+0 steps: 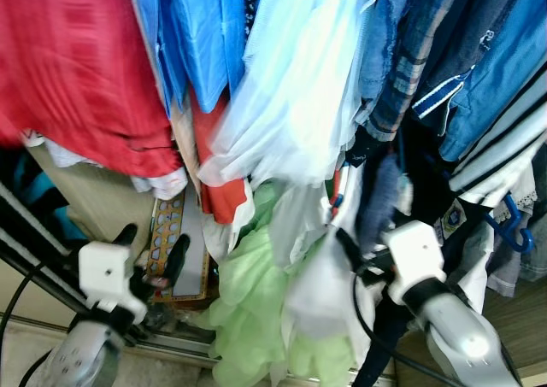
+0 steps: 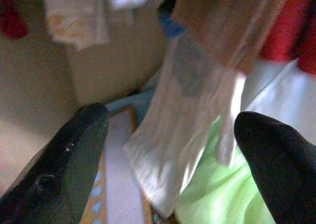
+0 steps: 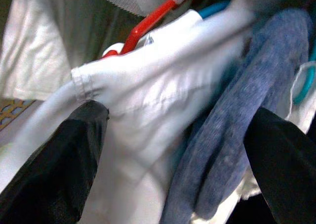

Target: Clean up the room

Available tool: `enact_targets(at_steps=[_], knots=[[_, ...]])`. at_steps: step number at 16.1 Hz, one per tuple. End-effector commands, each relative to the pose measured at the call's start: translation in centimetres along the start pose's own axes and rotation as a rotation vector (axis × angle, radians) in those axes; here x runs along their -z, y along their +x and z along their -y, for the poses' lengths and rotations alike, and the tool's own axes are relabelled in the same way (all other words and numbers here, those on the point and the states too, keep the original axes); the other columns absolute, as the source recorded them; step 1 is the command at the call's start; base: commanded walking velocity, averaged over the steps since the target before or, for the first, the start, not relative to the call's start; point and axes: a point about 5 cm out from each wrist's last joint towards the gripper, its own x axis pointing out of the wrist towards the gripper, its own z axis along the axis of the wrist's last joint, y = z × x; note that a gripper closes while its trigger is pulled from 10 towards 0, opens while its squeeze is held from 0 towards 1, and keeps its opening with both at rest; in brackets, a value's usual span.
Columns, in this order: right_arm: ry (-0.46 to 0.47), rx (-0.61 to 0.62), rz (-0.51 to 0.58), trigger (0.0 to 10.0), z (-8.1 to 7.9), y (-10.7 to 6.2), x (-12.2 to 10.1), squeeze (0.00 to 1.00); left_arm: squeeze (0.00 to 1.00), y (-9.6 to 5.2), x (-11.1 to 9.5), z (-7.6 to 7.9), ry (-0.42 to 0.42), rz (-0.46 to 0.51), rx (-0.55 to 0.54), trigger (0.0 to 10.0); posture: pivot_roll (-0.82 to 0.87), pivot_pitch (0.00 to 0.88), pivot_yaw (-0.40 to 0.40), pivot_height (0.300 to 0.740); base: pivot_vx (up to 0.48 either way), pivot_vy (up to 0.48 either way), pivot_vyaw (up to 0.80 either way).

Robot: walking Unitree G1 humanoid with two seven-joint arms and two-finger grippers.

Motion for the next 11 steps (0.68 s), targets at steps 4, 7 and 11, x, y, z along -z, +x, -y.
enact_targets(at_steps=[4,7,11], knots=[[0.038,-0.024,0.03,10.0,0.4,2.7,-0.2,0.0,0.0,3.0,-0.5,0.1,0.007,-0.006,0.049,10.0,0.0,0.0,-0.008,0.74,0.0,0.0,0.0],[0.011,-0.02,-0.006,10.0,0.8,4.7,0.2,0.0,0.0,5.1,-0.7,0.7,0.044,0.005,0.084,10.0,0.01,0.0,-0.016,0.74,0.0,0.0,0.0],[0.036,0.075,0.0,10.0,0.5,4.3,0.8,0.0,0.0,5.7,-0.3,1.6,0.036,0.014,0.073,10.0,0.0,0.0,-0.018,0.74,0.0,0.0,0.0]])
